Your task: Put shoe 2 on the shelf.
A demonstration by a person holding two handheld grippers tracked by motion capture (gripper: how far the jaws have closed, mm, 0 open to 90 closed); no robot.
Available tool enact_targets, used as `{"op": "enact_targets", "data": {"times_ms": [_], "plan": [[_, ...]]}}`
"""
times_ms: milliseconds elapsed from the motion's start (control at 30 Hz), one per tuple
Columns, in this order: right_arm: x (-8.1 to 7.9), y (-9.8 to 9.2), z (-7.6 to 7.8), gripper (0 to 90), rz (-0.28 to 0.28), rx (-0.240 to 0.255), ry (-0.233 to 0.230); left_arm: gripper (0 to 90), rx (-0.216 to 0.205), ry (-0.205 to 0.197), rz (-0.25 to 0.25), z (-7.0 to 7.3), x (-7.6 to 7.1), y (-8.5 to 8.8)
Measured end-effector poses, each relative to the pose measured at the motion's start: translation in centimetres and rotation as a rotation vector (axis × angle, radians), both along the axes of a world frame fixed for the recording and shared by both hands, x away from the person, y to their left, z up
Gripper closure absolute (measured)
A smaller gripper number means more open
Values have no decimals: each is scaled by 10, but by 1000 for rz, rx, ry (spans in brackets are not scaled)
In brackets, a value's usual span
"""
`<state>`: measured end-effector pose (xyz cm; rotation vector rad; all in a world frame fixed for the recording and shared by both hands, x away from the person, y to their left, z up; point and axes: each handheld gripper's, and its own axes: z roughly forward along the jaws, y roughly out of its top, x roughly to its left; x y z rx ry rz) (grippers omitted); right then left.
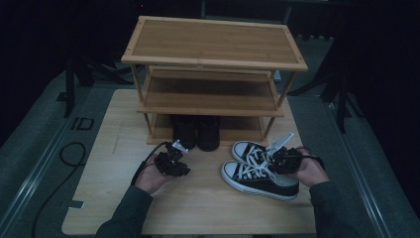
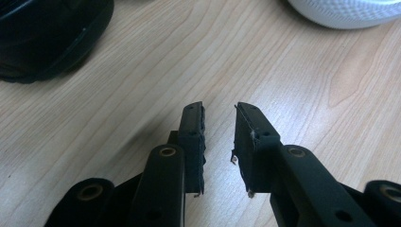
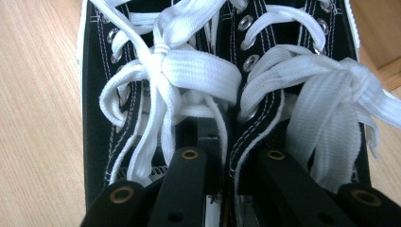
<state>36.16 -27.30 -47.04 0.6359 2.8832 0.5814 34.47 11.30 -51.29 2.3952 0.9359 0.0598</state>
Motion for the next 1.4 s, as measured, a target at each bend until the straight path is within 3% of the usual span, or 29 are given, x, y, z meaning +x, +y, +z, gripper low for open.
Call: {"op": "enact_targets", "data": {"times_ms": [200,600,867,1400], "plan": [[1,4,12,857,33,-6,0,728,-5,1,9,-1,0,3],[4,14,34,856,73,-5,-47,707,-3,-9,43,-4,-2,12],[4,17,49,855,104,21,-51,703,2,-21,72,-4,-2,20],[9,33,71,856,171,22,-52,681,7,-26,104,-10,-6,29]]}}
